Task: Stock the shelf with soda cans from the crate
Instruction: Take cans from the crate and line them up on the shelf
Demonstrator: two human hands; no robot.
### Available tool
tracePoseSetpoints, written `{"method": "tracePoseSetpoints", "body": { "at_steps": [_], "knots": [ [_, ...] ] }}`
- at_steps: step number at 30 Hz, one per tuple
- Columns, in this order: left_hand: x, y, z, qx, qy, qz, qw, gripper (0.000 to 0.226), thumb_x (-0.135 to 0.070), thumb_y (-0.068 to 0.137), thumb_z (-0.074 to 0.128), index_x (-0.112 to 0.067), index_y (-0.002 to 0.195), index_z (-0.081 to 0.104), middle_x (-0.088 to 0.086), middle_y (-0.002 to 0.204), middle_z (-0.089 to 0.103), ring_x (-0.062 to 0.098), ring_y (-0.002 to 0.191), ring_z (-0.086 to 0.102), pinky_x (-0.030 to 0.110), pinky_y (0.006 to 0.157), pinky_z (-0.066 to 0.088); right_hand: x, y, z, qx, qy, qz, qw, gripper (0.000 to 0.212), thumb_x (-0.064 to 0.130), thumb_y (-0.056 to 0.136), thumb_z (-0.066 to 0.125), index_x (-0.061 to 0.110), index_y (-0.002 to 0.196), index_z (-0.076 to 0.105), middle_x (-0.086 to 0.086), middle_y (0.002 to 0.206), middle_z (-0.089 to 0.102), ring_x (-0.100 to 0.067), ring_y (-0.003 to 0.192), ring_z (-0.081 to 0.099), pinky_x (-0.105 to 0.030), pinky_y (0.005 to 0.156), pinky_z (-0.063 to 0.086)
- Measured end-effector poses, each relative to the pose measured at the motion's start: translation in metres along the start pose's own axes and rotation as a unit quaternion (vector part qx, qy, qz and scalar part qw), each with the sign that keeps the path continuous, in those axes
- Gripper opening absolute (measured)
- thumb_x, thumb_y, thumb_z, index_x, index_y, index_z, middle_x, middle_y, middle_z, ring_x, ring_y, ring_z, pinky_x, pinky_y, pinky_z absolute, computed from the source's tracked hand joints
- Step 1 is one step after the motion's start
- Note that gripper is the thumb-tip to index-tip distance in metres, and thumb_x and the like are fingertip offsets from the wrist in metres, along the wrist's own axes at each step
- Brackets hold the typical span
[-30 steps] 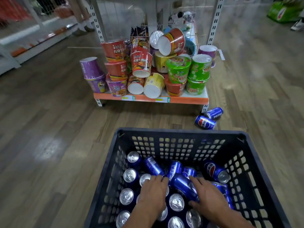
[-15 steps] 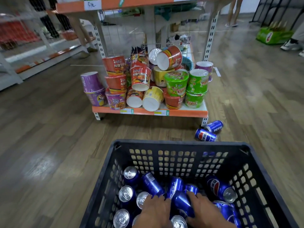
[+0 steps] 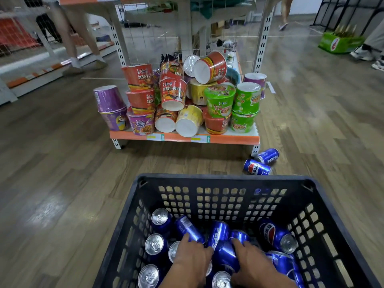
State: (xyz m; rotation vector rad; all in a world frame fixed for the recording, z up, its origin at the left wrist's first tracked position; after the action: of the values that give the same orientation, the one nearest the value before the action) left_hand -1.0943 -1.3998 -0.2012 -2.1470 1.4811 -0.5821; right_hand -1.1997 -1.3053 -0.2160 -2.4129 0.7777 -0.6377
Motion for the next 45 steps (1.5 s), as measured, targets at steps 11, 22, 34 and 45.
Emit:
{"method": "tracePoseSetpoints", "body": {
  "at_steps": [11, 22, 34, 45],
  "knots": [
    [0.002, 0.008, 0.013, -0.014, -0.059, -0.070, 0.996, 0.073, -0.026, 0.086, 0.072, 0.001, 0.142, 0.034, 0.024, 0.133, 0.059, 0.034, 0.129, 0.052, 0.042, 0.116, 0.021, -0.004, 0.001, -0.004, -0.021, 0.069, 0.012, 0.997, 0.091, 0.038, 0.071, 0.073, 0.023, 0.149, 0.030, -0.002, 0.140, 0.047, -0.022, 0.130, 0.045, -0.031, 0.109, 0.037],
    [0.037, -0.021, -0.020, -0.121, -0.414, -0.066, 0.900, 0.065, -0.043, 0.067, 0.077, -0.026, 0.115, 0.035, -0.008, 0.084, 0.060, 0.007, 0.072, 0.058, 0.022, 0.061, 0.045, -0.016, -0.017, -0.026, -0.130, 0.193, 0.021, 0.972, 0.093, 0.059, 0.043, 0.072, 0.030, 0.130, 0.054, 0.005, 0.108, 0.050, -0.013, 0.100, 0.055, -0.025, 0.087, 0.050],
    [0.081, -0.040, -0.066, -0.260, -0.735, -0.061, 0.624, 0.032, -0.016, 0.075, 0.088, -0.014, 0.103, 0.073, 0.006, 0.094, 0.078, 0.017, 0.085, 0.075, 0.026, 0.071, 0.057, -0.007, -0.030, -0.068, -0.111, 0.549, 0.011, 0.829, 0.060, 0.016, 0.062, 0.093, 0.019, 0.110, 0.058, -0.009, 0.107, 0.070, -0.028, 0.078, 0.075, -0.045, 0.065, 0.062],
    [0.079, -0.086, -0.118, -0.188, -0.620, -0.085, 0.757, 0.056, -0.052, 0.052, 0.090, -0.028, 0.101, 0.072, -0.017, 0.089, 0.076, -0.003, 0.085, 0.070, 0.024, 0.084, 0.057, 0.014, -0.084, -0.126, -0.143, 0.497, 0.039, 0.855, 0.061, 0.023, 0.046, 0.097, 0.021, 0.098, 0.065, 0.008, 0.086, 0.075, -0.011, 0.083, 0.070, -0.024, 0.073, 0.050]
  ]
}}
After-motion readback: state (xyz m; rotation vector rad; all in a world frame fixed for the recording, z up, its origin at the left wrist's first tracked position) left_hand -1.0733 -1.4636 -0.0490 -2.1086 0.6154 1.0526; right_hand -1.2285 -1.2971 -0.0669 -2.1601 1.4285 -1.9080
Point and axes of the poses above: each hand's wrist, its own y-axis towards the middle knuckle, its own z-axis out of the palm, x = y × z, the point moved 7 cm from there along y, towards the middle knuckle
